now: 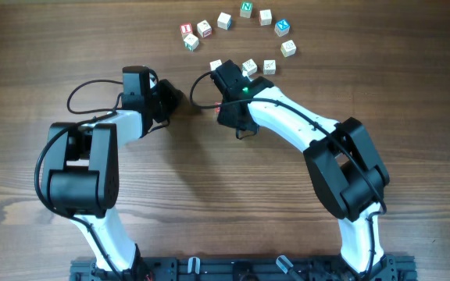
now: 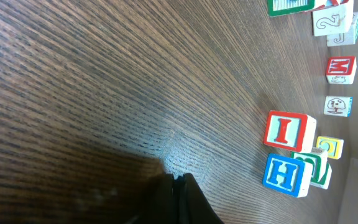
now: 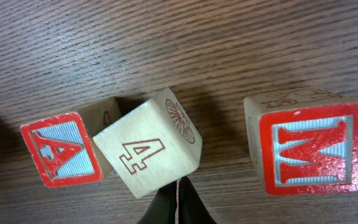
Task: Form a horizontal line
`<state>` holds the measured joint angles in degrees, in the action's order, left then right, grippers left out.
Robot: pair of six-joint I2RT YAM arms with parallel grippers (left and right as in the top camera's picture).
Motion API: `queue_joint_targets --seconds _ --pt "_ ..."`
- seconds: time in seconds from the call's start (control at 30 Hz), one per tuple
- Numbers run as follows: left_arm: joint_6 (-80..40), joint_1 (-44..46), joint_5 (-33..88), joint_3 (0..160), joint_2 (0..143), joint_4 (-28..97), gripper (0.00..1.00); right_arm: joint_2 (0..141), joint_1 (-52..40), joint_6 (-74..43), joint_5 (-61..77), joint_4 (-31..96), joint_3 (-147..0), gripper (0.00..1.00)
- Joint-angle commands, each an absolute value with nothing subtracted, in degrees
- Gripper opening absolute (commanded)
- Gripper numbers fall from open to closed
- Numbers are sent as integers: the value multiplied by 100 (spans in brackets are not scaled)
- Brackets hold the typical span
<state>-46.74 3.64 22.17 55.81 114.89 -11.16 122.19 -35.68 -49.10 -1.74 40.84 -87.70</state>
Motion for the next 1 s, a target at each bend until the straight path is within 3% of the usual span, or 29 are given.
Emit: queue_joint_targets --seconds 0.0,0.97 --pt "-4534 336 2095 5511 11389 -1087 4 12324 -3570 -4799 -93 4007 -8761 4" --pt "-4532 336 2051 5511 11389 -1085 4 12322 -3562 -4797 -211 4080 -8764 4"
